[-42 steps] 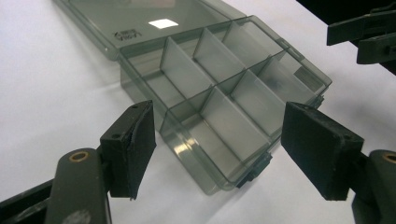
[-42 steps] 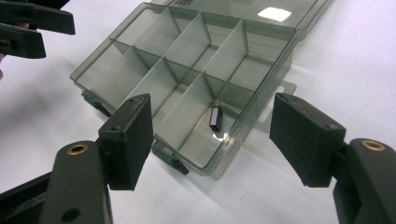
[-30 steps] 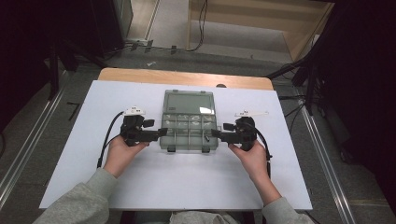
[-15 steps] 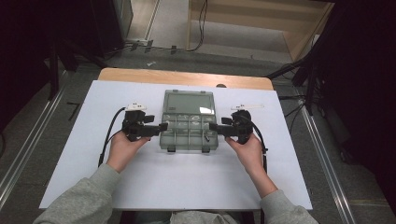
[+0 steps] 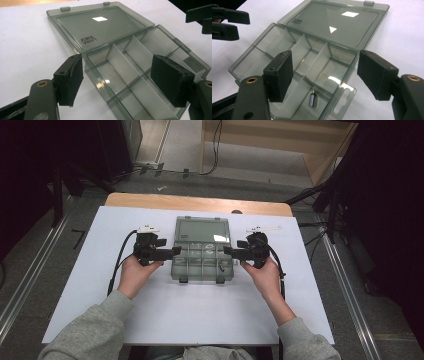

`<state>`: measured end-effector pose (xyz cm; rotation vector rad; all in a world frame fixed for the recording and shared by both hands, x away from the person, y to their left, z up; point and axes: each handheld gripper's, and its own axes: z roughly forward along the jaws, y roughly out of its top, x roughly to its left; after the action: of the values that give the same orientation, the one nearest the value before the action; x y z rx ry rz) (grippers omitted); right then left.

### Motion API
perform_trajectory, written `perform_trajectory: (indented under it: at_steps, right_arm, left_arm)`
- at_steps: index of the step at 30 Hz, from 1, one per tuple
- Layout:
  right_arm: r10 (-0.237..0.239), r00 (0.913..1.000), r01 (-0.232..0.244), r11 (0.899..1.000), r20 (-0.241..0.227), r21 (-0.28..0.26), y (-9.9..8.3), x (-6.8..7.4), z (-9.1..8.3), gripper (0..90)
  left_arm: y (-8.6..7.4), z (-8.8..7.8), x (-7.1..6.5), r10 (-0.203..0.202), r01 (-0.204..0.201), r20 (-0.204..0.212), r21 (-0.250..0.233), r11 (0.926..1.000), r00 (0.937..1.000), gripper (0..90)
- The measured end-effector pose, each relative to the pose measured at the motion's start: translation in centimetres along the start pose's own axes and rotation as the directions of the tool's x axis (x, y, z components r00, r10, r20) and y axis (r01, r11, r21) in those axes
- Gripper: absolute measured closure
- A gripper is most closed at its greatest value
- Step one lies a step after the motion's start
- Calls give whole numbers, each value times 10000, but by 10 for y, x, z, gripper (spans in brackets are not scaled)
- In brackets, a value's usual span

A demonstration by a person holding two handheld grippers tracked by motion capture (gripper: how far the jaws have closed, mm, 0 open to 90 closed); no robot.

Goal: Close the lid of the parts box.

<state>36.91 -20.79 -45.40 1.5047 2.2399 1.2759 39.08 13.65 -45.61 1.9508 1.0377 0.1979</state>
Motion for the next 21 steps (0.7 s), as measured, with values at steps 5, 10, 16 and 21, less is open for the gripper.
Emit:
perform_trajectory:
  at_steps: [5, 10, 16, 21]
  right_arm:
    - [-45, 10000, 44, 9999, 57, 130, 7, -4, 3, 271]
    - [11, 9999, -13, 9999, 145, 132, 14, -11, 8, 271]
    - [98, 9995, -99, 9999, 306, 18, 22, -18, 15, 273]
    - [44, 9990, -47, 10000, 443, 70, 25, -21, 25, 274]
  left_arm:
    - [6, 8, 3, 11, -10, -118, 3, 10000, 9999, 268]
    - [15, 17, 10, -121, 119, -284, -87, 9999, 9995, 268]
    - [18, 25, 17, -104, 101, -579, -55, 9999, 9983, 268]
    - [21, 31, 25, -315, 306, -744, -132, 9994, 9967, 268]
